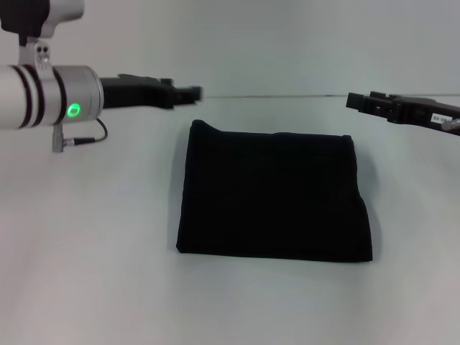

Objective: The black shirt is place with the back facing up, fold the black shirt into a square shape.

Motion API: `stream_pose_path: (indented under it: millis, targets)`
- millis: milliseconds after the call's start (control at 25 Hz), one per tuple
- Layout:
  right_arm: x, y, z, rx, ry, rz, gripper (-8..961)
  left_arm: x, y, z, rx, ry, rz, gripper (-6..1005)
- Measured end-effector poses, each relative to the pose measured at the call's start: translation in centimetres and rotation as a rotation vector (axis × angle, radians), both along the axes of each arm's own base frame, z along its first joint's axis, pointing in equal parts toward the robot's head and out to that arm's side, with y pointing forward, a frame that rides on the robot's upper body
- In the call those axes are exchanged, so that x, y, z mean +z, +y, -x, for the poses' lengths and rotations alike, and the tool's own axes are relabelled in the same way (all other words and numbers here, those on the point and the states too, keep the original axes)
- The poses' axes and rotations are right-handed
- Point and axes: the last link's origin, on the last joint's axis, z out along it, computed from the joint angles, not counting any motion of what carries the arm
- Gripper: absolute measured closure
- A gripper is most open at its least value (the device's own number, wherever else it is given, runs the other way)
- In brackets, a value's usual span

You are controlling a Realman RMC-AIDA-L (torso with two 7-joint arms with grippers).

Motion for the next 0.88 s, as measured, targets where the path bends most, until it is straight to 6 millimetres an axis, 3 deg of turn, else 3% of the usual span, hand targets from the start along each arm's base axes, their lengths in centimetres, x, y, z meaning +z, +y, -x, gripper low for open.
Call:
stream_pose_path:
  millis: [240, 360, 480, 600, 880]
  targets:
    - [0.5, -1.4, 1.2, 0.253, -0.095, -0.015, 243, -1.2, -4.0, -0.7, -0.286, -0.031, 0.103, 309]
    - [0.6, -1.7, 1.8, 0.345, -0.153, -0.008, 168, -1.7, -4.7, -0.3, -0.338, -0.042, 0.103, 176]
    - [0.6, -1.9, 2.3, 0.411, -0.219, 0.023, 93, -2.0, -5.4, 0.1, -0.376, -0.046, 0.127, 119]
    - [0.4, -1.9, 2.9, 0.45, -0.294, 0.061, 97, -2.1, -5.8, 0.6, -0.383, -0.021, 0.143, 61]
    - [-0.2, -1.6, 3.8, 0.441, -0.412, 0.16, 105, -1.5, -6.7, 1.2, -0.394, -0.028, 0.196, 63]
